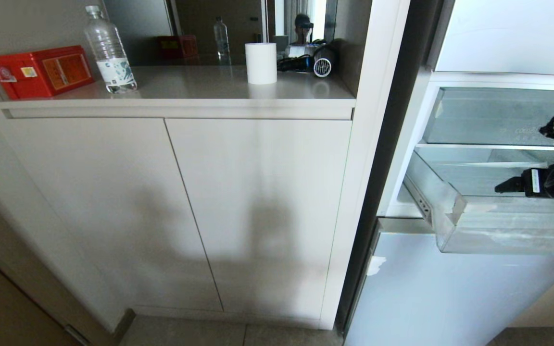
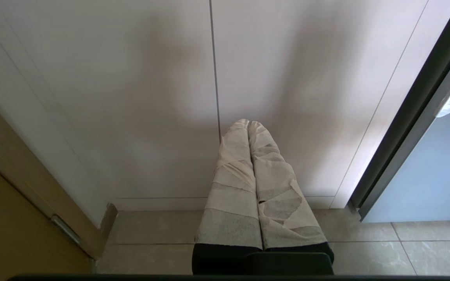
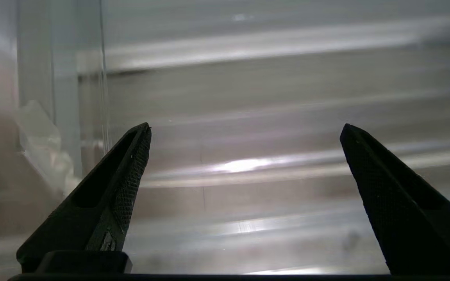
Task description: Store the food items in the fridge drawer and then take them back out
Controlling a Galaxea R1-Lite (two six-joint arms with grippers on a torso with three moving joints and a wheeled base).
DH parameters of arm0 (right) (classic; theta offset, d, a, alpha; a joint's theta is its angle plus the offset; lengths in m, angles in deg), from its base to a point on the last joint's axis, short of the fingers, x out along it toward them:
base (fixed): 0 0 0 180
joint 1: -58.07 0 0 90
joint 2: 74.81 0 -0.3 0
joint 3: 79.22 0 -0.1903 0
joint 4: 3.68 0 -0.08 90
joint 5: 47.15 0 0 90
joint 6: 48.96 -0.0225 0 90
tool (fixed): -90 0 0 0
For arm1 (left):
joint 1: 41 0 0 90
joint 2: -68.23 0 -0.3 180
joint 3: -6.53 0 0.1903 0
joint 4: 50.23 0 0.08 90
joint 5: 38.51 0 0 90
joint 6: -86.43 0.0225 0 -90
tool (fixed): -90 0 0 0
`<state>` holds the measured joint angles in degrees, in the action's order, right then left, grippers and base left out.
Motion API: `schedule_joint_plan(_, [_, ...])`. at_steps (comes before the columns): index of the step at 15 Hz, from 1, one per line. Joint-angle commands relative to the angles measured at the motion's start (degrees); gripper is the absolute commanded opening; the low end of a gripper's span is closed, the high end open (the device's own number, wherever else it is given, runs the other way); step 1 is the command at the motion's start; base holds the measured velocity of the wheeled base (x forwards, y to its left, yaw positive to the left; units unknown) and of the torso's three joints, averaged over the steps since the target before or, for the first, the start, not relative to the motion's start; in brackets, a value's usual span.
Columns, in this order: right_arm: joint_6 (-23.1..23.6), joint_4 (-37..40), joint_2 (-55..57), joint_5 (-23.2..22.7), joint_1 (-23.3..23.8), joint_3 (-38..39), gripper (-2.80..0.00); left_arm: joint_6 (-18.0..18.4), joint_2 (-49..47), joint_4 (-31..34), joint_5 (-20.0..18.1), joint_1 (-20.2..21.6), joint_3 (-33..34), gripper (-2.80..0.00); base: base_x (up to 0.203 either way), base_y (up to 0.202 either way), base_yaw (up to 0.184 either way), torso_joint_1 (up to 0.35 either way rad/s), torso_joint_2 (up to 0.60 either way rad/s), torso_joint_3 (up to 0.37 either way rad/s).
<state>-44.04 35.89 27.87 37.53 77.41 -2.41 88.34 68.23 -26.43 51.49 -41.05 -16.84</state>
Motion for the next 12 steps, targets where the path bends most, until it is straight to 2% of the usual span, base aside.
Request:
schedule_joint_plan(1, [0.07, 3.46, -3.90, -0.19, 1.11, -0.15, 0.00, 0.02, -0.09, 0.00, 0.00, -0.04, 0.00, -2.80, 0.000, 0.000, 0.000, 0.000, 0.00, 0.000])
schedule_joint_plan(8, [0.33, 8.56, -6.29, -0.22, 3.24, 0.39, 0.00, 0.02, -0.09, 0.00, 0.00, 0.05, 0.00, -2.80, 0.000, 0.000, 0.000, 0.000, 0.00, 0.000])
schedule_joint_plan(12, [3.32, 14.74, -8.46, -0.48, 5.45, 0.36, 0.00, 0.02, -0.09, 0.00, 0.00, -0.04, 0.00, -2.80, 0.000, 0.000, 0.000, 0.000, 0.00, 0.000])
